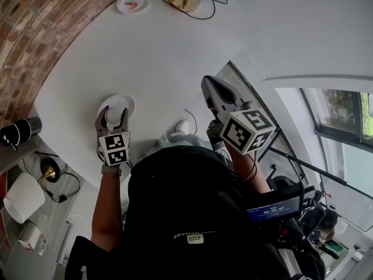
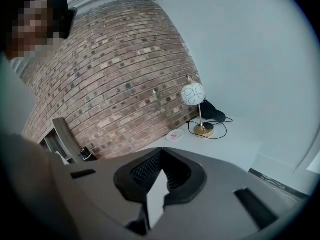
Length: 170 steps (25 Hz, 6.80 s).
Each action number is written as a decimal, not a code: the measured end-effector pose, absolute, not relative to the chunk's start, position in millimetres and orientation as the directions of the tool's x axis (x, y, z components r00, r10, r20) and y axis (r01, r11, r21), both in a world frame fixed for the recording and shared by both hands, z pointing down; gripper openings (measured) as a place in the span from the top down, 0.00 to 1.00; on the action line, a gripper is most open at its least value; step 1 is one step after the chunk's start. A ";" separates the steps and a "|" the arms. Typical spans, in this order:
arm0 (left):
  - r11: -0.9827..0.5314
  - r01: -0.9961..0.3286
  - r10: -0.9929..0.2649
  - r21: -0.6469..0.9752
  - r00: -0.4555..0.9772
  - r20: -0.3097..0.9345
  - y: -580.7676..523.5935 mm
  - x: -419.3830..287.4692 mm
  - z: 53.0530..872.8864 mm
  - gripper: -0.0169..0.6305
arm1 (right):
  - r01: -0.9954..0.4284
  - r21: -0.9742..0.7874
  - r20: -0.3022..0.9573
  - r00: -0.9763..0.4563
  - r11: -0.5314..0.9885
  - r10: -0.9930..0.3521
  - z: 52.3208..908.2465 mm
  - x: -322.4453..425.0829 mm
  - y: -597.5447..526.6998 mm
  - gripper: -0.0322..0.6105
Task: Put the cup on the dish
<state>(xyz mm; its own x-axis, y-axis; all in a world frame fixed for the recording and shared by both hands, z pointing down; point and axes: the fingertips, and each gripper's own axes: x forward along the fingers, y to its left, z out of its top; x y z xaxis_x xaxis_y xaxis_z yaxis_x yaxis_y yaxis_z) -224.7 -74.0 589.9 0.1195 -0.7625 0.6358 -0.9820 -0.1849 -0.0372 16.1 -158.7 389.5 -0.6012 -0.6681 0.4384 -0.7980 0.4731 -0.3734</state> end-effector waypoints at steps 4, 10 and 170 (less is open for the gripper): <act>-0.188 -0.981 -0.761 -0.042 0.119 0.638 -77.1 -228.1 598.2 0.56 | -0.809 -0.367 0.454 -0.587 0.459 -0.670 391.3 19.2 -155.8 0.95; -0.203 -0.977 -0.756 -0.064 0.115 0.645 -83.3 -228.9 612.4 0.56 | -0.821 -0.362 0.475 -0.570 0.441 -0.671 395.4 24.4 -153.7 0.95; 0.129 -0.926 -0.976 0.355 -0.055 0.212 -10.2 -188.8 330.3 0.97 | -0.339 -0.485 0.203 -0.940 0.806 -0.274 331.2 -68.5 -127.6 0.95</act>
<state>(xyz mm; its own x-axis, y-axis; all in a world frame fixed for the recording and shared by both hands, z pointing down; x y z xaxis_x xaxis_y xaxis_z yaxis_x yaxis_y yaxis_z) -188.8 -10.2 330.3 -0.0546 -0.9758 0.2116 -0.9261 0.1287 0.3546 -68.5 -127.6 331.2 -0.9403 -0.2736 0.2026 -0.3391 0.8064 -0.4846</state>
